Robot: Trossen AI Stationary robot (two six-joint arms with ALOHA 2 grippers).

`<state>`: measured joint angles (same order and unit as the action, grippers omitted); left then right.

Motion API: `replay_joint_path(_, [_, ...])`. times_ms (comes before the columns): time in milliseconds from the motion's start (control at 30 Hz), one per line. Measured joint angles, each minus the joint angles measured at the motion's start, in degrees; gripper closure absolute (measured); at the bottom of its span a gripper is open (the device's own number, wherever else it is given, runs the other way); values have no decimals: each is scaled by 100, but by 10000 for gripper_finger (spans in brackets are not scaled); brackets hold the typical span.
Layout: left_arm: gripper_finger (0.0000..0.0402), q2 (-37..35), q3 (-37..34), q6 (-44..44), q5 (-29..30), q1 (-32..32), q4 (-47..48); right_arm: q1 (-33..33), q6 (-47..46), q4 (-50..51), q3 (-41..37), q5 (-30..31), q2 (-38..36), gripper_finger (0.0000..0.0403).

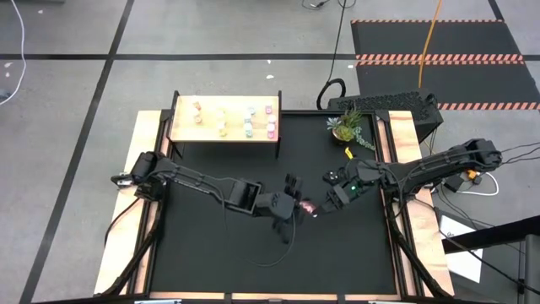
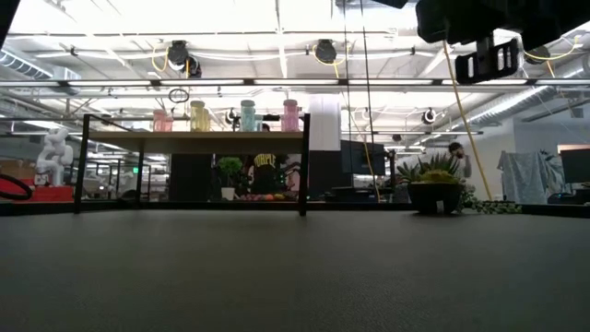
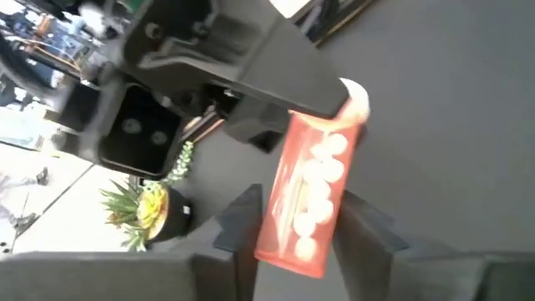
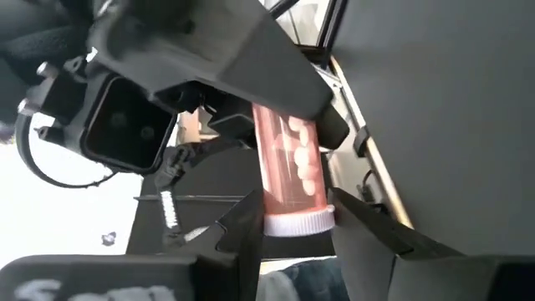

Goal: Pick and place medicine bottles onto shelf by color
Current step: Put the orange pill bottle on the shelf aligned with the other orange pill bottles

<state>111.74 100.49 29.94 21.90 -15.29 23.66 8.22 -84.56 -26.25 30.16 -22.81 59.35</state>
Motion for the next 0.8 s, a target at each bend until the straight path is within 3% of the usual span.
replay_joint_path(133, [301,-15,-1,0,-46,29,163,-112,661,44,-1,1,0,284])
replay_joint_path(367, [285,-15,-9,-115,76,65,199,-443,1441,205,-1,-102,-60,264])
replay_joint_path(600, [293,-268,0,-1795,-67,239,-284,-898,3036,-199,-1,-122,-647,211])
replay_joint_path(800, [309,-553,13,-2294,-357,554,-607,-1015,4642,-1507,7,738,-983,188])
